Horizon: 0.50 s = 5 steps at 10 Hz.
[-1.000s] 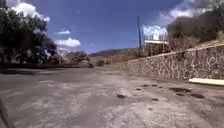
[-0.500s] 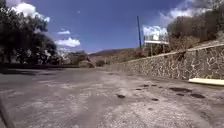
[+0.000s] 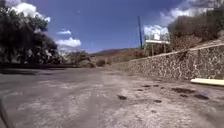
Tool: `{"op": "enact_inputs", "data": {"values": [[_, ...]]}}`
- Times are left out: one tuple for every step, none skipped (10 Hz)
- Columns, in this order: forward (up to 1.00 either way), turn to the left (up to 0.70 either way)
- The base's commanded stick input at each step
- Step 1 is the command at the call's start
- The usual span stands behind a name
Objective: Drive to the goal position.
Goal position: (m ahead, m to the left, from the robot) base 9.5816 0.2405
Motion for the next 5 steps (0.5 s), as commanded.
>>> {"op": "enact_inputs", "data": {"values": [[0.2,0.0],[0.2,0.0],[0.21,0.0],[0.25,0.0],[0.3,0.0]]}}
